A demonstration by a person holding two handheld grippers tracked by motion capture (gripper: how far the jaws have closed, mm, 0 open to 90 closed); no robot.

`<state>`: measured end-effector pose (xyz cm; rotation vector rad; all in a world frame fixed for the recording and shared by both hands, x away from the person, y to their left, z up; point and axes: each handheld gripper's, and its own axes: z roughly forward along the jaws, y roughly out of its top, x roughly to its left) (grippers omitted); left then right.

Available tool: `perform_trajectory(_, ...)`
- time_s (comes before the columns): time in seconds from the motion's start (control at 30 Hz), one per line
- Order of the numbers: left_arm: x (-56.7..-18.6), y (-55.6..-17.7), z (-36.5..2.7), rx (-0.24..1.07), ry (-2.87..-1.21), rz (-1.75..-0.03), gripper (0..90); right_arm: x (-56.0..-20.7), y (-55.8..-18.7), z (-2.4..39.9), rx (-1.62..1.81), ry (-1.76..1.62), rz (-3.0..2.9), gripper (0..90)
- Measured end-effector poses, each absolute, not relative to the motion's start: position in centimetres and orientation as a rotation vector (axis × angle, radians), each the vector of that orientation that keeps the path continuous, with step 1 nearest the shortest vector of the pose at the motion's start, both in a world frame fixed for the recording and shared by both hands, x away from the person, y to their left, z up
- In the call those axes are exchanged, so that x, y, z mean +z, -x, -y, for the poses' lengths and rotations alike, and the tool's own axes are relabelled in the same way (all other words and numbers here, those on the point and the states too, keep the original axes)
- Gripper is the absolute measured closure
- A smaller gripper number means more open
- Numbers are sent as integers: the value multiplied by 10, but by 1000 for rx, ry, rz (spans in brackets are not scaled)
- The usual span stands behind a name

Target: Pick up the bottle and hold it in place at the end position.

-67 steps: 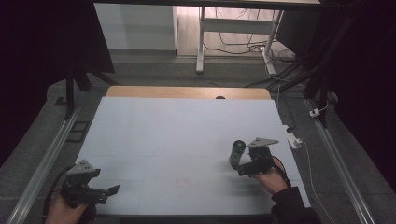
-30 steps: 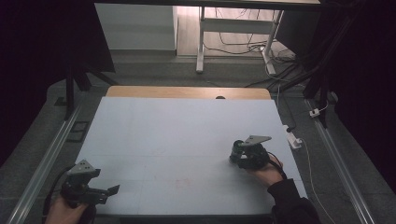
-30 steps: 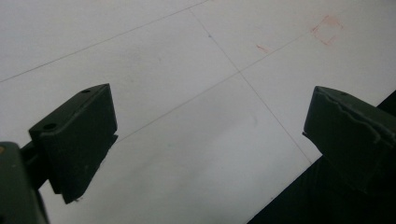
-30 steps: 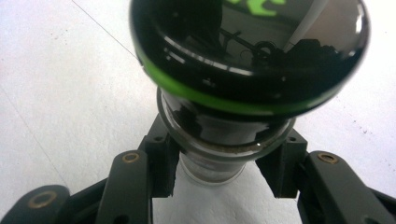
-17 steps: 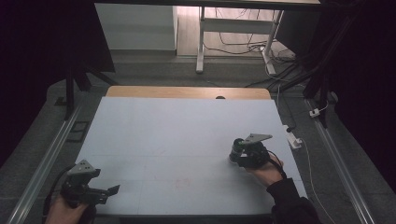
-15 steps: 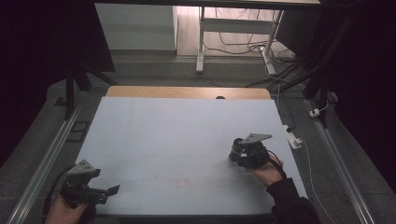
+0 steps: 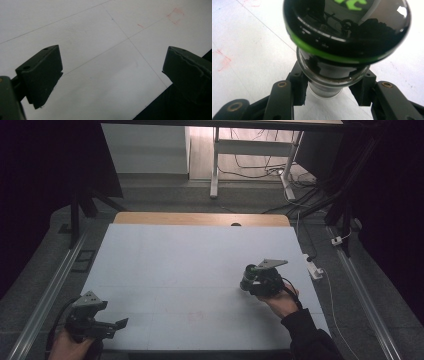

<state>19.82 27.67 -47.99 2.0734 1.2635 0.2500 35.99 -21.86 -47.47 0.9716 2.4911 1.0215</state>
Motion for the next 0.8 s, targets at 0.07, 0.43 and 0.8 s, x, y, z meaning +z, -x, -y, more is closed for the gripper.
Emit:
perform_trajectory(0.07, -480, -198, -277, 250, -2073, -1264, 38, -473, -360, 215, 1023, -960, -2493, 523)
perform_trajectory(0.43, -480, -198, -277, 247, -2071, -1264, 38, -468, -366, 190, 1020, -919, -2493, 523)
perform_trajectory(0.8, -480, -199, -278, 241, -2066, -1265, 38, -469, -379, 164, 1031, -919, -2520, 524)
